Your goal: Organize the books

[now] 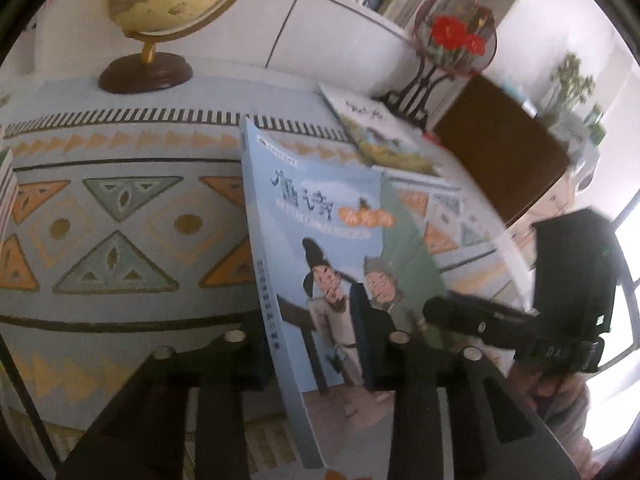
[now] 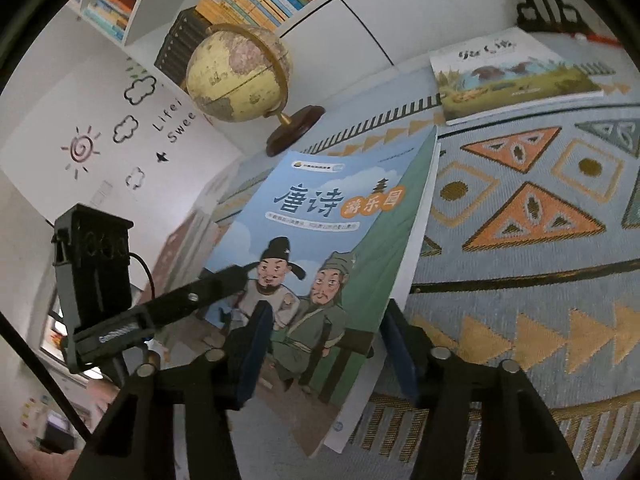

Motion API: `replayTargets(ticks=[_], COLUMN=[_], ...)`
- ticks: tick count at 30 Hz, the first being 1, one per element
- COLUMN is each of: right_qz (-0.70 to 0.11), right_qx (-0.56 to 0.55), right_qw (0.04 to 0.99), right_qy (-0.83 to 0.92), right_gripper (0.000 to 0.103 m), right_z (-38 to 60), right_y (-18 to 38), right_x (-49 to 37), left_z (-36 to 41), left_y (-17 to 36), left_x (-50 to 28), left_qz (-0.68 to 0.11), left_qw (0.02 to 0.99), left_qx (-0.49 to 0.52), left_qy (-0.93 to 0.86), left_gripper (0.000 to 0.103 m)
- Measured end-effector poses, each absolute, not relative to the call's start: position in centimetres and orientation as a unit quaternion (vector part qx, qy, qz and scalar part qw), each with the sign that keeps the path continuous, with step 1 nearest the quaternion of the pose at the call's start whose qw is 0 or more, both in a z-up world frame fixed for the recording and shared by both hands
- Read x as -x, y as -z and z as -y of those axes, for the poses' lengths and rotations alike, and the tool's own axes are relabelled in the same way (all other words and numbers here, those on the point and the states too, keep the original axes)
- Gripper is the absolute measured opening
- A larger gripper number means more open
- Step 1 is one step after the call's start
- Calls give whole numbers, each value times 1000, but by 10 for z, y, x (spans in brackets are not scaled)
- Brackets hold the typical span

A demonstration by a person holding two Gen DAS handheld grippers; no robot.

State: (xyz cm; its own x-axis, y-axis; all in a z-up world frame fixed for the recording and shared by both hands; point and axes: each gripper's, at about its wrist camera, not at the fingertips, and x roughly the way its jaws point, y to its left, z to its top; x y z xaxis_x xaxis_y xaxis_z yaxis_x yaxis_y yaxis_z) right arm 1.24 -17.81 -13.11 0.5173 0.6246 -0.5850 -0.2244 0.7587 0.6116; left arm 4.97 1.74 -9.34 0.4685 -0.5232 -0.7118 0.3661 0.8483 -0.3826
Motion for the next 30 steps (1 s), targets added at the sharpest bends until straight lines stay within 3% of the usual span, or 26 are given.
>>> replayTargets(ticks=[4,8,15,22,30], right_qz=[-416,-410,-387,-338,-310], right_qx=[-211,-179,-128,-89,-119], right_qw=[851,864,885,912,919], right_qy=[-241,-233,-227,-216,-215], right_gripper=[31,16,14,14,14], right_z=[175,166,151,136,126], right_y=[131,126,115,97,73], right_x=[-12,-9,-2,10,17], left_z=[3,6,4,7,-9], left_y=[93,89,84,65,41], left_x=[-39,-36,-31,-20,-11], left_qz=[-424,-424,-428,-378,-347], left_qw=[878,883,884,908,922], left_qx=[-8,-38,-66,-104,-106], left_qy=[223,200,178,147,132], left_gripper=[26,28,30,30,30])
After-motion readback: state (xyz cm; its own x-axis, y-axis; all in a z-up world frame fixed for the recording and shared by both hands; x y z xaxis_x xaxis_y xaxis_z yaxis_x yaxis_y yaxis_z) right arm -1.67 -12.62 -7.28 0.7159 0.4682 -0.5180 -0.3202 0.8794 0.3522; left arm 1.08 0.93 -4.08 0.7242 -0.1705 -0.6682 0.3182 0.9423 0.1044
